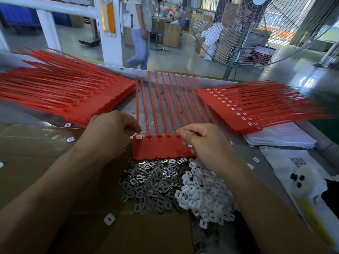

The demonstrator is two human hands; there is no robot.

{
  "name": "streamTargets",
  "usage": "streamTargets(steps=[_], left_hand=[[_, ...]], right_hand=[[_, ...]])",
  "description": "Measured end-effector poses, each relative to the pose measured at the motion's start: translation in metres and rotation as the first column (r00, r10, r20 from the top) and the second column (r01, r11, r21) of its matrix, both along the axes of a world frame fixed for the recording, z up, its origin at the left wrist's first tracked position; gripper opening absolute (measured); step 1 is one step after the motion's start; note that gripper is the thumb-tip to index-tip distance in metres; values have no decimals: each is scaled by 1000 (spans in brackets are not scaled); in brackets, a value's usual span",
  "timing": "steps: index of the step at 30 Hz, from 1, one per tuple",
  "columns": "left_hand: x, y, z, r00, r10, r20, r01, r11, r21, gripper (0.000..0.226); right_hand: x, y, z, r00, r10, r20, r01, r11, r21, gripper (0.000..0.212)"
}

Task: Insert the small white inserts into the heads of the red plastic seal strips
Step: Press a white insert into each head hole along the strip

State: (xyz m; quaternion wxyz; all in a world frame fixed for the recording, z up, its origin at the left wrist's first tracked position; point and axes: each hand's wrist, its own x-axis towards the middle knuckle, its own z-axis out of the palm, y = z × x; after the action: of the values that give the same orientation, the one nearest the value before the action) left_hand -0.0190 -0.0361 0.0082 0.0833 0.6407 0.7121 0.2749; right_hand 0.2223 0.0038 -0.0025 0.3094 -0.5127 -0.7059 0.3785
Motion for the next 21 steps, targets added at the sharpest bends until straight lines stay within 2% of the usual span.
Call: streamTargets(steps=[6,13,17,21], left_hand=[[3,-1,0,997,-30,-67,30,1000,-9,25],[2,0,2,970,-46,-238,36,998,-47,27],[4,1,4,925,-63,-375,26,994,-104,31],[6,0,2,912,-70,-404,31,994,-103,31]], right_hand=[[0,1,-2,1000,3,15,-3,999,36,16],[1,1,-2,1000,9,18,-10,999,32,16],[2,1,-1,1000,8,23,-9,999,31,17],[2,1,-2,1000,0,19,0,999,34,17]])
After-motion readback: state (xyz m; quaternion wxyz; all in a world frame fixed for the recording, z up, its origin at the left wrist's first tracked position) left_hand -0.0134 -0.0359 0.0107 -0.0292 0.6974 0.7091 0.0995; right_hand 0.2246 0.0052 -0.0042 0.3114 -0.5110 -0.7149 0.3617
